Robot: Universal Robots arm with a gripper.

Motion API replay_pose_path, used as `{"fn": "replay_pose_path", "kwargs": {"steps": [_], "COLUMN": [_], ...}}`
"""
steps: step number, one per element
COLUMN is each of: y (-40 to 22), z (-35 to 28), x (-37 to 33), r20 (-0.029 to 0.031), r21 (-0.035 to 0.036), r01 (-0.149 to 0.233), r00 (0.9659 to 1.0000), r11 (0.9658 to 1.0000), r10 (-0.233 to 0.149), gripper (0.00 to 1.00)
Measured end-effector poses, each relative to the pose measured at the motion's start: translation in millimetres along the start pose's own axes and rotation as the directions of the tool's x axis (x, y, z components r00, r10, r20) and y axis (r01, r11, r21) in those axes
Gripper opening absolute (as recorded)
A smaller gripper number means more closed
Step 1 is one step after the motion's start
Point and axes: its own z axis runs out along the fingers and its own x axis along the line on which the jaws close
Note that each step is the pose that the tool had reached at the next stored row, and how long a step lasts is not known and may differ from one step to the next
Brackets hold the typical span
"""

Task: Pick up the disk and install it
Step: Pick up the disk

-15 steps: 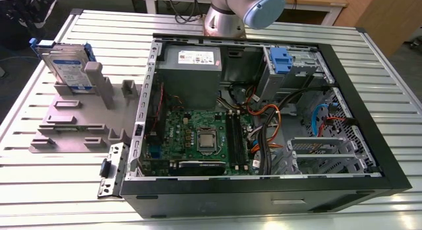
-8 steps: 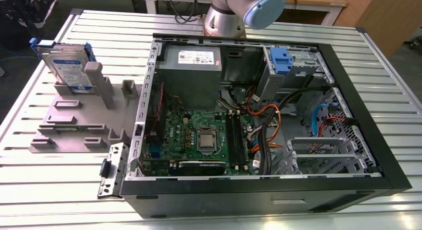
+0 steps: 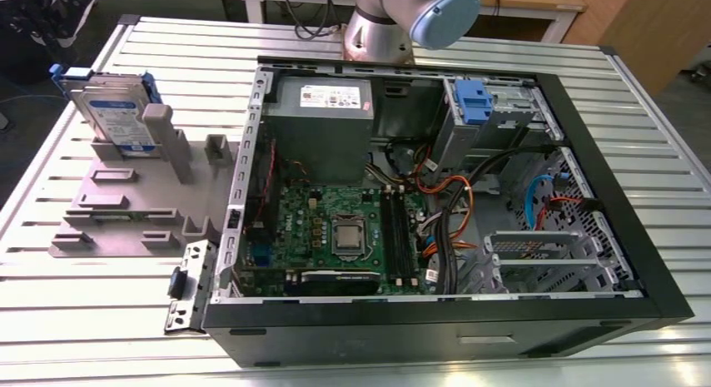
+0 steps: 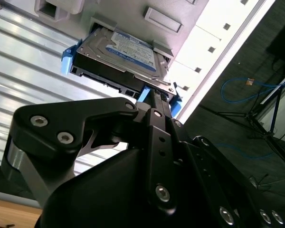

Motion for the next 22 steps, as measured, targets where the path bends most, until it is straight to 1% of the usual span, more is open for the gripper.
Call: {"fn": "replay_pose_path", "kwargs": {"steps": [8,12,15,17,19,21,22], "y": [0.0,0.0,0.0,0.0,0.0,0.0,0.0], "z": [0.0,0.0,0.0,0.1,0.0,0.0,0.0], "x": [0.1,0.0,0.0,0.1,0.0,0.0,0.0], "r20": [-0.0017,-0.0029,-0.0039,-0.0049,-0.0061,-0.0075,-0.0083], "r21": [0.001,0.0018,0.0024,0.0029,0.0035,0.0042,0.0045], "r01": [0.037,0.065,0.087,0.108,0.131,0.16,0.176], "r00": [0.9993,0.9979,0.9962,0.9942,0.9913,0.9871,0.9843], "r11": [0.9993,0.9979,0.9962,0.9942,0.9913,0.9871,0.9844], "r10": [-0.037,-0.065,-0.087,-0.108,-0.131,-0.16,-0.176], "gripper": [0.11,0.11,0.11,0.11,0.11,0.11,0.11]}}
